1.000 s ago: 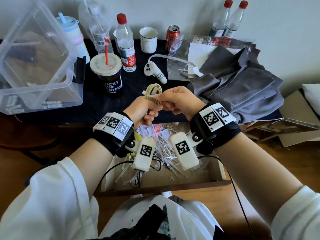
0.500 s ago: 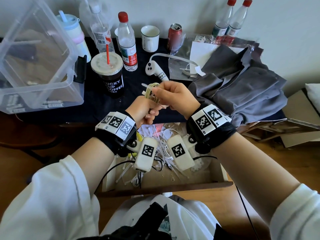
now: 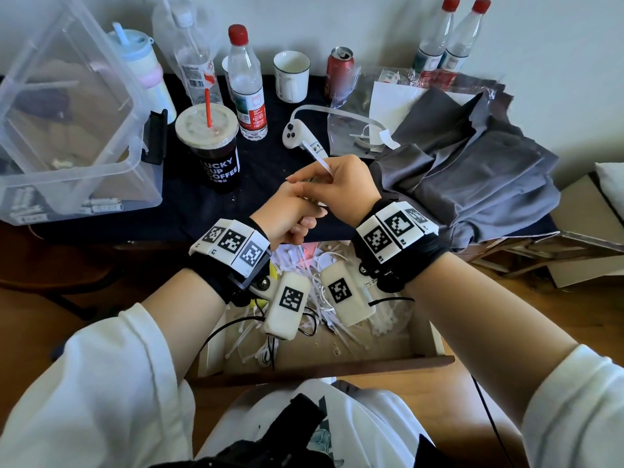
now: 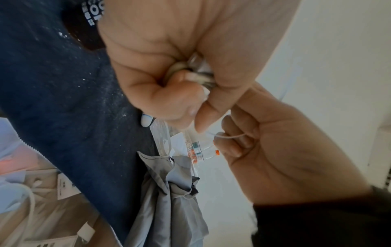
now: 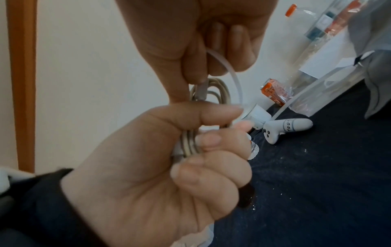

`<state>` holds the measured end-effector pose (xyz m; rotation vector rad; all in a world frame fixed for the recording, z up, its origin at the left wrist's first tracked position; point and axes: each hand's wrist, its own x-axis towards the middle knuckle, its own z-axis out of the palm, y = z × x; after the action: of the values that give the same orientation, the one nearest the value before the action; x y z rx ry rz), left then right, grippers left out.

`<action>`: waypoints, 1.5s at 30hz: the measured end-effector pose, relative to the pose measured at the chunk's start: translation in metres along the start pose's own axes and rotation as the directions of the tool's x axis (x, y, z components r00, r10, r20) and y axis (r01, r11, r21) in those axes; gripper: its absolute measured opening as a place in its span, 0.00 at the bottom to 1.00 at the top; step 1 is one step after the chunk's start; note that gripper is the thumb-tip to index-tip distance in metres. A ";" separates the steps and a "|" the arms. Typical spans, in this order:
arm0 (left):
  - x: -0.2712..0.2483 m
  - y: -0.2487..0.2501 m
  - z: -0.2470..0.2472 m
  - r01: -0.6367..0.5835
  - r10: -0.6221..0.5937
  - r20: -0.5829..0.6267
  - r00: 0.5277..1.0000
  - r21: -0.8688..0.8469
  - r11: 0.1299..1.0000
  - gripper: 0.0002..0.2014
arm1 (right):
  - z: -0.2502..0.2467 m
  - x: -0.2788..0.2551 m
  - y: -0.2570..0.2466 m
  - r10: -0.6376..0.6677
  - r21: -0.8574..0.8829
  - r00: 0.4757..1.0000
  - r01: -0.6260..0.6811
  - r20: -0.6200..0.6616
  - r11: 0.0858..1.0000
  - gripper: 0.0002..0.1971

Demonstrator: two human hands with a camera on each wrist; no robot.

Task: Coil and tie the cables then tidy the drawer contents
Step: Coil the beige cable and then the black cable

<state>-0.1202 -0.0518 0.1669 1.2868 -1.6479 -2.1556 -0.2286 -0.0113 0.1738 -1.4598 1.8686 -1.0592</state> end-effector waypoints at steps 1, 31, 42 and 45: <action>0.000 0.000 -0.001 -0.011 0.011 0.010 1.000 0.007 1.000 0.14 | -0.001 0.000 0.000 -0.011 0.035 1.000 0.010 0.019 0.999 0.02; 0.006 0.000 -0.016 -0.056 0.066 0.028 0.997 -0.276 0.959 0.14 | -0.008 0.003 0.001 -0.080 0.173 0.992 0.062 0.095 0.983 0.15; 0.006 0.001 -0.013 -0.076 0.084 0.022 0.996 -0.249 0.966 0.21 | -0.009 0.005 0.003 -0.058 0.122 0.992 0.045 0.113 0.992 0.16; 0.006 0.003 -0.013 -0.080 0.086 0.017 0.996 -0.214 0.973 0.21 | -0.010 0.005 0.003 -0.046 0.118 0.992 0.032 0.119 0.992 0.17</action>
<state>-0.1162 -0.0654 0.1660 1.1137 -1.4049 -2.2355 -0.2393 -0.0132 0.1766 -1.4652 1.6721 -1.0544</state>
